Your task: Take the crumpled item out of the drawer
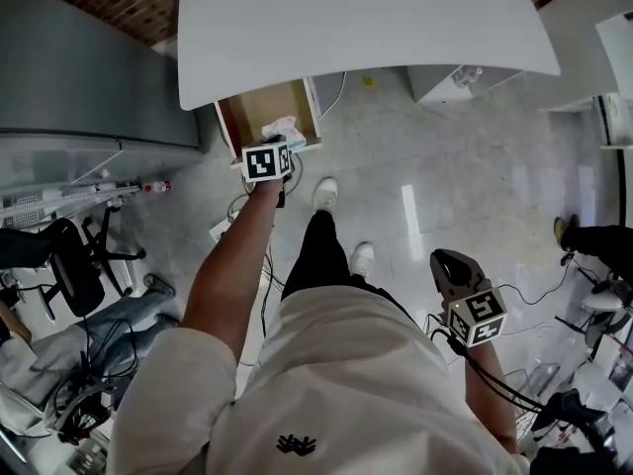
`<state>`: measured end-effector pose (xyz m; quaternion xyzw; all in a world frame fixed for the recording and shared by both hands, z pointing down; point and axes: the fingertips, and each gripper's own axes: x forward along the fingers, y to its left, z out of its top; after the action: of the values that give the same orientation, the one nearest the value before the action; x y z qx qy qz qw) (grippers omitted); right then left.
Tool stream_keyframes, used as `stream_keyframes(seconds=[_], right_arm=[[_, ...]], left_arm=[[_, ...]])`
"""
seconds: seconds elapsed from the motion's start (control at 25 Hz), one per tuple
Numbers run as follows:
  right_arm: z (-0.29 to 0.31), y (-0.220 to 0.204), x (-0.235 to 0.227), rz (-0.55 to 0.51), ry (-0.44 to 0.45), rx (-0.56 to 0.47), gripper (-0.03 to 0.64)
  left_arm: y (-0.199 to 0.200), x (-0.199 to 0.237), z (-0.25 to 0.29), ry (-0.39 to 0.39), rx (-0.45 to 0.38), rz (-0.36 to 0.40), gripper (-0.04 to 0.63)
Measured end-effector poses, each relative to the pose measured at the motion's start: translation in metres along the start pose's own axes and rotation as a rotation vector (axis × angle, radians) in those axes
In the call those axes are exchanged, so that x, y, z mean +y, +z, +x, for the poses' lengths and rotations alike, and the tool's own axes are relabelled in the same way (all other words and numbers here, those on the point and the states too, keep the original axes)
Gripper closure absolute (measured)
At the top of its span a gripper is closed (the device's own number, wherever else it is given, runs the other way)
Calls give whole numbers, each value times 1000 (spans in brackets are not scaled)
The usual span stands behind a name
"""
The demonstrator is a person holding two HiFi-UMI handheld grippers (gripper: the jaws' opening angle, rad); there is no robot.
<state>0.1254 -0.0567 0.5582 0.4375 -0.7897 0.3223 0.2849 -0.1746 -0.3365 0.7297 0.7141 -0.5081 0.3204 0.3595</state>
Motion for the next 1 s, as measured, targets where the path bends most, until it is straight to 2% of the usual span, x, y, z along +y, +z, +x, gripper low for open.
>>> stream_keyframes(seconds=[0.16, 0.36, 0.76, 1.0], right_arm=[[-20, 5, 13, -23, 2, -52, 568], [-42, -9, 24, -53, 8, -78, 569], [-89, -18, 42, -80, 22, -138, 571], [-111, -24, 52, -86, 26, -182, 574]], left_arm=[[-6, -15, -46, -23, -47, -5, 572], [-19, -35, -101, -54, -91, 6, 572], [-42, -87, -202, -119, -155, 62, 572], [-63, -124, -252, -195, -186, 78, 572]])
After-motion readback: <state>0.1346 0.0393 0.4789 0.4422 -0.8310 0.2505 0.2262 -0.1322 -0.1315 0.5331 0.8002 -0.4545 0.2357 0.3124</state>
